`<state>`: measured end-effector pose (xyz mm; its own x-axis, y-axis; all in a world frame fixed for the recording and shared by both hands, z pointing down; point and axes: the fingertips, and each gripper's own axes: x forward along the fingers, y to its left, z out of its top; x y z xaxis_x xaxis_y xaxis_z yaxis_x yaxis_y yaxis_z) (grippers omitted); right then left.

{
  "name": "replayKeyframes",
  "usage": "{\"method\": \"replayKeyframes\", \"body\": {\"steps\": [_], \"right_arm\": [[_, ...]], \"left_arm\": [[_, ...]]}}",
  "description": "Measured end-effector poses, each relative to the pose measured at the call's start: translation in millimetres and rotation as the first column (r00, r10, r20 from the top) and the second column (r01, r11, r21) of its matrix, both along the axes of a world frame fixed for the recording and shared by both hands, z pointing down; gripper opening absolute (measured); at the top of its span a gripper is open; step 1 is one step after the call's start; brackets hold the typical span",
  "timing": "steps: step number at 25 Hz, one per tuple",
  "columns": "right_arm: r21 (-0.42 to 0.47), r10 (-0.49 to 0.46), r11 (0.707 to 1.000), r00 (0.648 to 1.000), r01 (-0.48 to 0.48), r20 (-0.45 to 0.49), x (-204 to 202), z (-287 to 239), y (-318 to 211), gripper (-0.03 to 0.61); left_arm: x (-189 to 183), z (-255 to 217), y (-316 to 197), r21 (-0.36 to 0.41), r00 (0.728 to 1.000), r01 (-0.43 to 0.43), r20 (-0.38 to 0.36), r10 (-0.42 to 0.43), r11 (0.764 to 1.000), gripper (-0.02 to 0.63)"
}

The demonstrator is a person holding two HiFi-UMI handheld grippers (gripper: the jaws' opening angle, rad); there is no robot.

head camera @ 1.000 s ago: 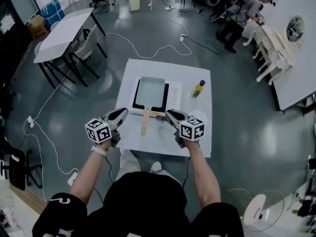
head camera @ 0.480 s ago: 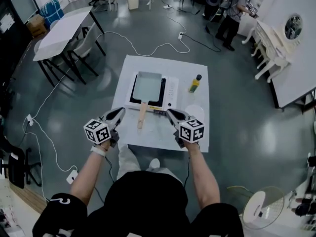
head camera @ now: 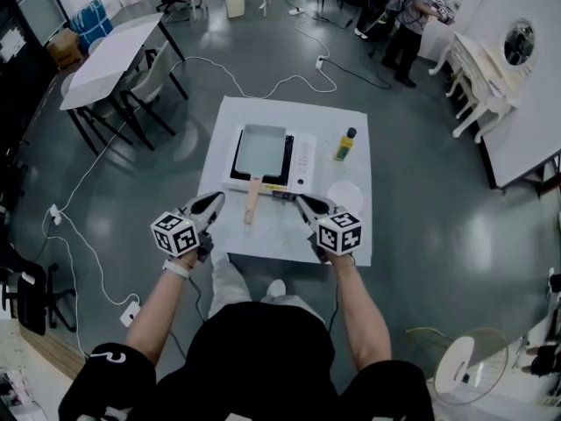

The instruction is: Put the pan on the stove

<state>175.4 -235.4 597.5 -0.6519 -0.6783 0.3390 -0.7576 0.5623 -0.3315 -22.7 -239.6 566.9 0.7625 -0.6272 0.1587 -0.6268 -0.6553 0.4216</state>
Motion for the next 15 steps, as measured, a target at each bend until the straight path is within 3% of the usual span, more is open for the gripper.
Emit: {"method": "replayKeyframes", "body": {"steps": [15], "right_arm": [[-0.011,-0.024,1.000,0.999,0.024,-0.029,-13,11,9,-0.003]], "left_arm": [[-2,8,12,-0.016,1.000,-0.008,0.014,0.008,1.000,-0.002]]}}
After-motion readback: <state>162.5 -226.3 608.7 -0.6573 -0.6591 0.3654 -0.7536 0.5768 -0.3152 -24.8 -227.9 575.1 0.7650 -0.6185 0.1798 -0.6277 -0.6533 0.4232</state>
